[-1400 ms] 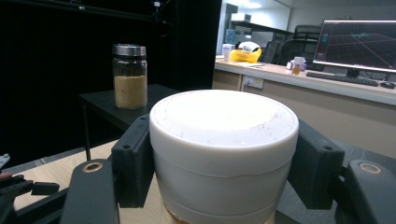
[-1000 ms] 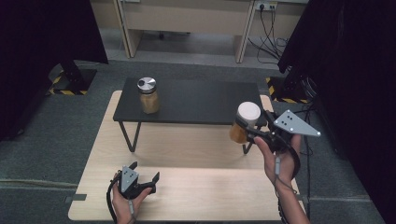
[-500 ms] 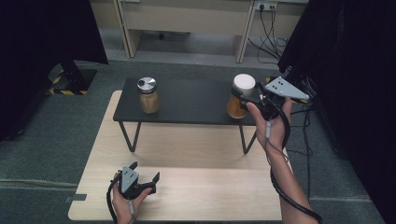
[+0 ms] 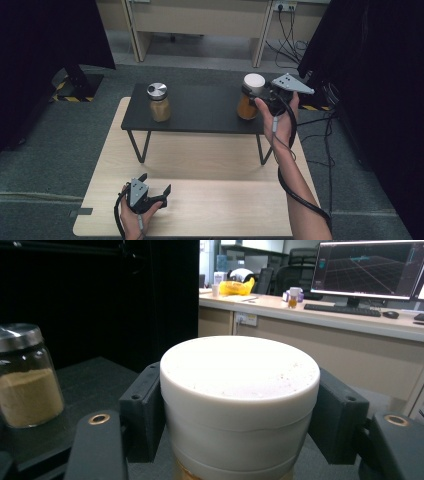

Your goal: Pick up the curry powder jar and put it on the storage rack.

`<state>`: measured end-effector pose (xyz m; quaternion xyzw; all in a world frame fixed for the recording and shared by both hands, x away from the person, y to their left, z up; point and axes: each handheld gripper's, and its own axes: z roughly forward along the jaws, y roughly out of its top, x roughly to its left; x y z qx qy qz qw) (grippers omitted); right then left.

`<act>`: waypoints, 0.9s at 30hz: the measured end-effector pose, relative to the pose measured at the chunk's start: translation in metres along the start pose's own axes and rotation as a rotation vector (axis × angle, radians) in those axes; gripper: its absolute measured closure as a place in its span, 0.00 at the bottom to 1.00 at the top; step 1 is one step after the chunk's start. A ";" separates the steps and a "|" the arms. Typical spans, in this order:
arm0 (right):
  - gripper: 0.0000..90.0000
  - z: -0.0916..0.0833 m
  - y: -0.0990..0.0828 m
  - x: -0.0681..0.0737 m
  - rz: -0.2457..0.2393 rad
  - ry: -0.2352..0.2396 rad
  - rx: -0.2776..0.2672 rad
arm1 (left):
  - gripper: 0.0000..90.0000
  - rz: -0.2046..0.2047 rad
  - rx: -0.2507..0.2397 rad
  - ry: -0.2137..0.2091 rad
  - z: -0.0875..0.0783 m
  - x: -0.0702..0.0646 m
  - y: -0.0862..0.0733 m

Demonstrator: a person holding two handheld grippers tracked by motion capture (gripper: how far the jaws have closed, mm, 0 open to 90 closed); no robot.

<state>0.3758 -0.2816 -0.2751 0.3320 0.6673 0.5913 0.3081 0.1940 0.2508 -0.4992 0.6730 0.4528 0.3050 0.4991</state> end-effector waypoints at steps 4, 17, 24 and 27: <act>0.38 0.002 -0.002 -0.001 0.002 -0.001 0.004 | 0.03 0.002 0.001 0.000 0.000 0.000 0.000; 0.38 0.003 -0.008 -0.004 0.021 -0.001 -0.011 | 0.03 0.004 0.000 0.002 0.000 -0.001 0.000; 0.38 0.003 -0.009 -0.003 0.018 -0.003 -0.016 | 0.03 0.001 -0.003 0.002 0.000 0.000 -0.001; 0.38 0.002 -0.011 -0.001 0.019 -0.008 -0.024 | 0.03 0.004 -0.002 0.003 0.000 -0.001 0.000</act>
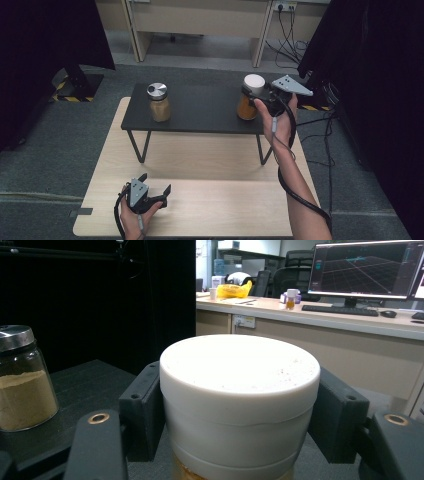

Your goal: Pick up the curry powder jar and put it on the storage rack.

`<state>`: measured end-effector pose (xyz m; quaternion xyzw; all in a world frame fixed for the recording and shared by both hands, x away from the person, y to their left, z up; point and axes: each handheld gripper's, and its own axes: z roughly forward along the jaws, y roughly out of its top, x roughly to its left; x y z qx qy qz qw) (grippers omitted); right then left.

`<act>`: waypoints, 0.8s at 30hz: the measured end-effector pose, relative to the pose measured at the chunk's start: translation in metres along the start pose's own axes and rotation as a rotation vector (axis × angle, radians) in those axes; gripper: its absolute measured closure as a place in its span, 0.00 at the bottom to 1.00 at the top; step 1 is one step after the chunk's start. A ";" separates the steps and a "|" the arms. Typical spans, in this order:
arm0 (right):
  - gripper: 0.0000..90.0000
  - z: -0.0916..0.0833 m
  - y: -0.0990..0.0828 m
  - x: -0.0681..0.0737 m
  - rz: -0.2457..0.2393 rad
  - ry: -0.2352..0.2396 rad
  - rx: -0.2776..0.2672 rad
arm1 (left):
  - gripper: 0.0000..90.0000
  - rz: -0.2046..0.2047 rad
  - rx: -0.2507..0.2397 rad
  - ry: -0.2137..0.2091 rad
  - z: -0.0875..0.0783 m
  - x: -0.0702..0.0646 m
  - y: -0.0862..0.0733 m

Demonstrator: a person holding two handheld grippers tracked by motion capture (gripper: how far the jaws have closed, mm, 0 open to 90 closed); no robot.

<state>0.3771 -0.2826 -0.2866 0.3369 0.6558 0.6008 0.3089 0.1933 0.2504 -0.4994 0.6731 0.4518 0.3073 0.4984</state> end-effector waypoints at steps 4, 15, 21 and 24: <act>0.38 0.000 0.001 -0.001 0.002 0.001 0.003 | 0.03 -0.005 0.000 -0.001 0.000 0.000 0.000; 0.38 0.000 -0.002 -0.001 0.007 0.001 -0.008 | 0.03 -0.002 0.002 -0.002 0.000 0.000 0.000; 0.26 0.000 -0.006 0.001 0.018 -0.010 -0.024 | 0.03 0.000 -0.001 -0.003 0.000 0.001 0.000; 0.04 -0.001 -0.011 0.012 0.017 -0.064 -0.067 | 0.03 -0.001 -0.001 -0.006 0.000 0.001 0.000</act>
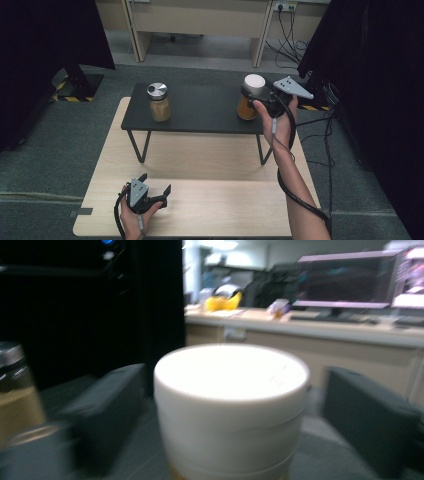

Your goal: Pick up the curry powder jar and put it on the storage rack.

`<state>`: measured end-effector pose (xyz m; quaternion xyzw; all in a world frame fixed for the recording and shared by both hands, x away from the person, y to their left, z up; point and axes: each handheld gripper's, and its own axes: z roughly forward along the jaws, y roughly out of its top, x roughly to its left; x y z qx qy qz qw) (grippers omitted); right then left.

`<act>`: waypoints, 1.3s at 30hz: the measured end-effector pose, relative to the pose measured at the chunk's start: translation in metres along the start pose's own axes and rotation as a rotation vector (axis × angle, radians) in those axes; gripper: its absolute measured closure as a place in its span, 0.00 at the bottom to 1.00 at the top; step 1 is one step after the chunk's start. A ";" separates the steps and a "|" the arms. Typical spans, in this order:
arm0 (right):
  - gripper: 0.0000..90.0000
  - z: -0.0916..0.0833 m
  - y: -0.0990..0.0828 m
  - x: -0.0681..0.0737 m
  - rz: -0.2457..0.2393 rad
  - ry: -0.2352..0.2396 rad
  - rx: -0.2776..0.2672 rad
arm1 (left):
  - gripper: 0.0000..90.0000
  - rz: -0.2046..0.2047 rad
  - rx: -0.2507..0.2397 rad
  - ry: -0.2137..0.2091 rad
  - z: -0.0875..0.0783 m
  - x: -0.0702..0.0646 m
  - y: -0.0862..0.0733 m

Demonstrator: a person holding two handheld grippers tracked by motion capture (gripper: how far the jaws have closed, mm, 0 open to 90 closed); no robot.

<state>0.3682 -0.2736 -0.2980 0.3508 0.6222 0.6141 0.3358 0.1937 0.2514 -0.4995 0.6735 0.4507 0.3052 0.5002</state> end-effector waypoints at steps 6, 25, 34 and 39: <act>0.03 -0.004 0.006 0.004 -0.032 -0.019 0.022 | 0.03 0.003 0.001 0.001 0.000 0.000 0.000; 0.05 -0.025 0.002 0.004 -0.013 0.013 0.021 | 0.03 0.001 -0.002 0.001 0.000 -0.001 0.000; 0.06 -0.044 0.000 0.003 -0.014 0.018 0.012 | 0.03 0.001 -0.002 0.002 0.000 -0.001 0.000; 0.06 -0.055 -0.002 0.005 -0.023 0.017 0.004 | 0.03 0.000 0.000 0.001 0.000 0.000 0.000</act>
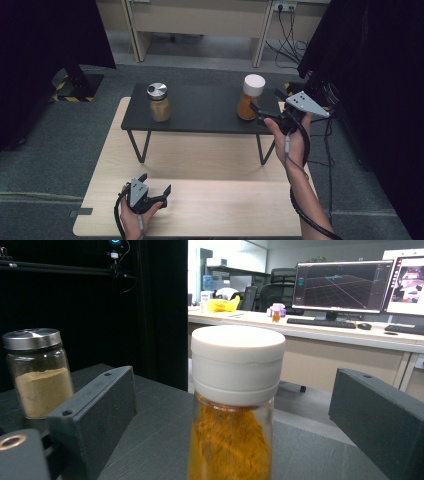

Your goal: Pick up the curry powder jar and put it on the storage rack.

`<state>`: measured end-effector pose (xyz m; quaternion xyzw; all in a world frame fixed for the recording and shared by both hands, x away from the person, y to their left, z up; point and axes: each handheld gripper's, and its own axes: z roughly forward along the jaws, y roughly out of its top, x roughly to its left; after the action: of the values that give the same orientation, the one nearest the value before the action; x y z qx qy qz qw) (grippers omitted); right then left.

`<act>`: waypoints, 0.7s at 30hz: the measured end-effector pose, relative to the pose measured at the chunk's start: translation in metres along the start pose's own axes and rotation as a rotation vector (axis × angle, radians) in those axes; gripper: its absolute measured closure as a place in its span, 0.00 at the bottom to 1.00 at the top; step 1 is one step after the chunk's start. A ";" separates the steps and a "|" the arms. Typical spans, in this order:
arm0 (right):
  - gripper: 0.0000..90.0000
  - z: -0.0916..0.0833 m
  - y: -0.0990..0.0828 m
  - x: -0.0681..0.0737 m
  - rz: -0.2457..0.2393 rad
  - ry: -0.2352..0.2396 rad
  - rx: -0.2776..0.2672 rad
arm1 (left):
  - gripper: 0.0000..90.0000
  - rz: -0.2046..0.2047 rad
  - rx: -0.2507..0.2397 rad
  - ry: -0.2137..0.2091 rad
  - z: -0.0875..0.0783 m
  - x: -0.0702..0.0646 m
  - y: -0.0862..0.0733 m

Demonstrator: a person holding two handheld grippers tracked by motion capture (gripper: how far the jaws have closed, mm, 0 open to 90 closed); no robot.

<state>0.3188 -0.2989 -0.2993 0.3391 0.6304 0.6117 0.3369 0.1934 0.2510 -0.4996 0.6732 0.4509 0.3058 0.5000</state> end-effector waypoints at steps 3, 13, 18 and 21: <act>0.06 -0.006 -0.001 0.001 -0.004 -0.004 -0.006 | 0.03 0.002 0.003 0.000 0.000 0.000 0.001; 0.06 -0.020 -0.006 0.005 -0.009 0.004 -0.008 | 0.03 0.001 0.001 -0.001 0.000 0.000 0.000; 0.06 -0.031 -0.019 0.009 -0.017 0.007 0.004 | 0.03 0.002 0.002 -0.002 0.000 0.000 0.000; 0.06 -0.038 -0.026 0.011 -0.019 0.007 0.009 | 0.03 0.003 0.001 -0.001 0.000 0.000 0.000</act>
<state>0.2801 -0.3108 -0.3244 0.3323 0.6375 0.6067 0.3391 0.1935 0.2508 -0.4994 0.6743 0.4497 0.3061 0.4994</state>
